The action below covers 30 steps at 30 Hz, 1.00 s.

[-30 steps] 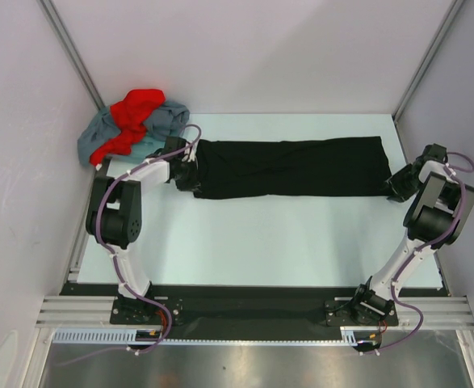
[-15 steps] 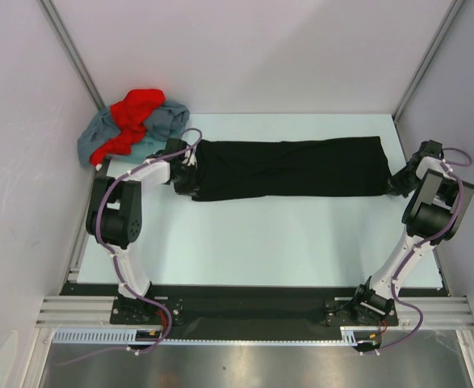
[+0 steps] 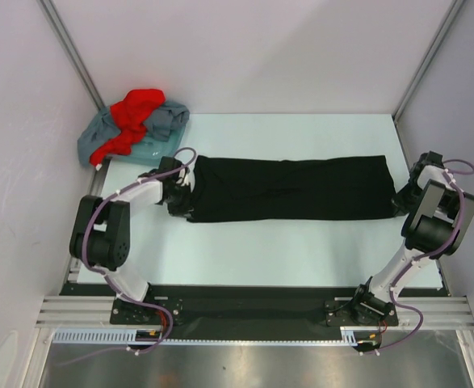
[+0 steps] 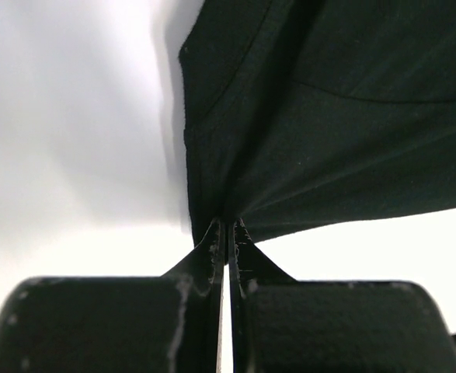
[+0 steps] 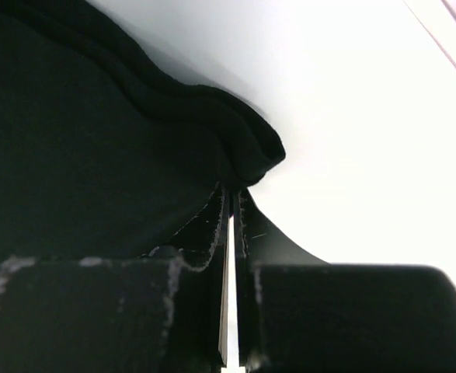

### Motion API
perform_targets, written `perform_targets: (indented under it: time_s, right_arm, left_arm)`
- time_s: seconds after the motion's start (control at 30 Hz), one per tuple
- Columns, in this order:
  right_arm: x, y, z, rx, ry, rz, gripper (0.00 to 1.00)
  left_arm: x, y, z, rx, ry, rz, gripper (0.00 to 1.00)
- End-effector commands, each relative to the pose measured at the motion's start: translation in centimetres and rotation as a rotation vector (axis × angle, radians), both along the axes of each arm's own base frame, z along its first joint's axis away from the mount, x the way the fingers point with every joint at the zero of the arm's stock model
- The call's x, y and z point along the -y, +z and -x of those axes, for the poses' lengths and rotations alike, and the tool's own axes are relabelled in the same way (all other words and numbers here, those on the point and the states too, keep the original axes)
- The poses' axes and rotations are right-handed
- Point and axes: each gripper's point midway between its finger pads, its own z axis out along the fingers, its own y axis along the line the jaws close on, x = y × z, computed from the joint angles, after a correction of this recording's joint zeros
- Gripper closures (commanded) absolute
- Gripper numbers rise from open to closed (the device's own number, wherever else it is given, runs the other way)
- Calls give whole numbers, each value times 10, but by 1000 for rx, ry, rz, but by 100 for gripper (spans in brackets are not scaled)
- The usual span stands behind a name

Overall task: Fold and stack the t-shirts
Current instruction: Fold the tshirt

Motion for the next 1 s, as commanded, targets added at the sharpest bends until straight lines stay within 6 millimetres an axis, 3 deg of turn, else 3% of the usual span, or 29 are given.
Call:
perform_targets:
  time_s: [0.0,0.1,0.2,0.23,0.27,0.33,0.43,0.53,0.57,0.6,0.63,0.67,0.7,0.73,0.77,0.8,0.87,0.9,0.97]
  right_arm:
    - [15,10,26,-55,-7,93,100]
    - [11,13,33,-69,10,102,100]
    - [6,28,33,-48,13,103,72]
    - [7,37,30,-27,7,103,55]
    - [2,43,31,-24,-3,84,50]
    - [-3,69,15,65,-7,62,40]
    - [-14,104,-2,125,18,65,28]
    - [-51,130,-35,271,86,4,27]
    - [-68,134,-42,315,103,-30,27]
    - [-108,140,-57,381,191,-110,27]
    - [-127,154,-75,491,188,-147,27]
    - [-158,149,-79,516,240,-234,28]
    - [-197,150,-84,546,320,-288,29]
    - [-221,157,-96,615,373,-314,29]
    - [-246,147,-92,604,394,-375,30]
    - [-285,145,-86,601,466,-429,31]
    - [-319,144,-87,626,474,-514,34]
    - [-349,141,-82,643,534,-557,35]
    - [-375,133,-75,611,583,-606,36]
  left_arm:
    - [-18,6,31,-38,78,-49,100]
    - [-22,9,45,-46,113,-54,94]
    - [-34,21,49,-5,144,-104,71]
    - [-35,28,47,15,144,-109,67]
    - [-35,45,40,70,145,-101,60]
    - [-33,64,32,128,137,-83,54]
    - [-11,106,5,251,105,38,47]
    - [20,121,-17,288,58,196,47]
    - [29,123,-22,292,46,236,47]
    - [37,116,-33,272,60,278,47]
    - [46,118,-39,265,52,325,47]
    - [53,121,-49,282,62,366,47]
    - [57,109,-55,251,76,380,47]
    - [61,108,-60,247,80,407,45]
    - [66,107,-68,244,101,437,45]
    - [70,104,-72,231,108,457,44]
    - [77,93,-85,193,137,493,44]
    - [78,88,-89,184,156,496,44]
    - [77,72,-99,159,213,483,44]
